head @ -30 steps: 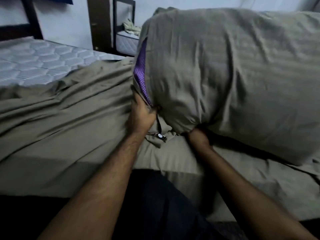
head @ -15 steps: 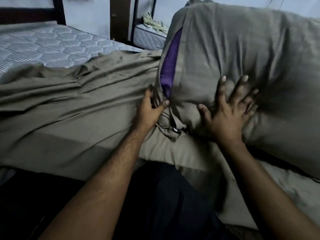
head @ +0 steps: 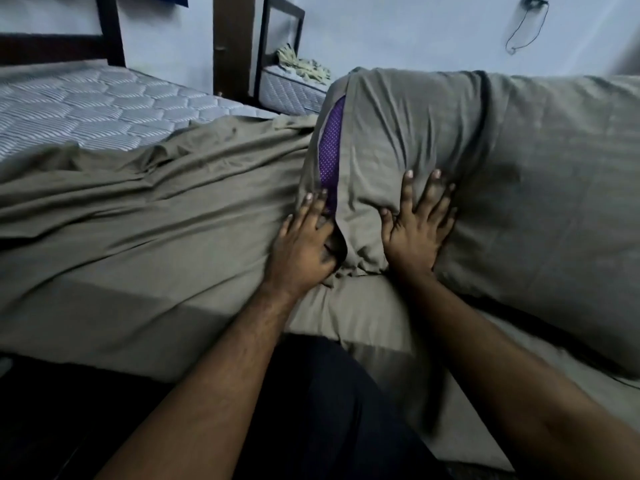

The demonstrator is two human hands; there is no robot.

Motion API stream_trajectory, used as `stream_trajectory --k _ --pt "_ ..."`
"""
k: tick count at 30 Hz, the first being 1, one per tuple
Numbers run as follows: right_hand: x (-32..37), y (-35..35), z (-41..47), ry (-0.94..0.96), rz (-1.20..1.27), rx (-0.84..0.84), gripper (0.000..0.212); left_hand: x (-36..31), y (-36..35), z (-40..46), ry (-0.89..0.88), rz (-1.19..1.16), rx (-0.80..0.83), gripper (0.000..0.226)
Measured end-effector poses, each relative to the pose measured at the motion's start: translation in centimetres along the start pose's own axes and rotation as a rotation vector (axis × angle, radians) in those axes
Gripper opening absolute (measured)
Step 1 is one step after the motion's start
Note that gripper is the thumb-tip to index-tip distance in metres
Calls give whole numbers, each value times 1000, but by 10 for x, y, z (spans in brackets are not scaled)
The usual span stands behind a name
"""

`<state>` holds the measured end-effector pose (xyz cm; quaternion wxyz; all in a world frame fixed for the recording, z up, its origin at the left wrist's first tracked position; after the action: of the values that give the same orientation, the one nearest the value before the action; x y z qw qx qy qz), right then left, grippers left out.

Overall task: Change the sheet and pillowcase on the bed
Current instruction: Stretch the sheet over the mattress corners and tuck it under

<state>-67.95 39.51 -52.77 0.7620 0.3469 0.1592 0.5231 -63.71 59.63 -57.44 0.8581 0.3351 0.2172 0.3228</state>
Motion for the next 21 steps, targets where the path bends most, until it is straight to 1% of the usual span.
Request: stream_trajectory --k 2,4,5,7,9,11,12,15,17,19,20,21 --pt "4 -9 13 15 18 21 75 4 -4 9 124 175 24 52" --pt "16 -18 26 1 44 29 74 11 -6 15 279 349 45 54" --pt "22 -23 31 -15 52 43 74 16 -7 13 355 367 60 58" --pt "33 -32 42 -27 24 39 73 28 -7 7 447 268 75 61" --pt "37 -33 47 -30 19 49 73 40 -9 3 486 48 82 63" --pt "39 -27 38 -13 20 40 72 41 -7 2 495 -89 68 54" --pt "41 -22 30 -13 27 25 71 40 -4 3 508 -121 62 51" --pt "63 -8 -5 -39 129 -18 65 43 -4 4 523 -148 72 58" --pt "87 -1 -26 47 222 -7 63 50 -3 2 567 -268 40 55" --pt "119 5 -37 209 322 11 58 65 1 2 653 -457 14 45" --pt "136 7 -40 297 369 3 55 73 3 2 669 -474 17 38" --pt "156 7 -43 381 423 6 51 85 9 -2 658 -415 19 34"
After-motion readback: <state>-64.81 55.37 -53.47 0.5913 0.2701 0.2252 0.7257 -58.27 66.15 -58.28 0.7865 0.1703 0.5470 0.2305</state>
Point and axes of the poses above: each hand's wrist, its own z-axis towards the middle knuckle, its own y-axis out of the back of the hand, x = y × z, the point moved 4 cm from there along z, towards the middle knuckle, and after that the axes turned 7 degrees about z, right-handed, at the moved point
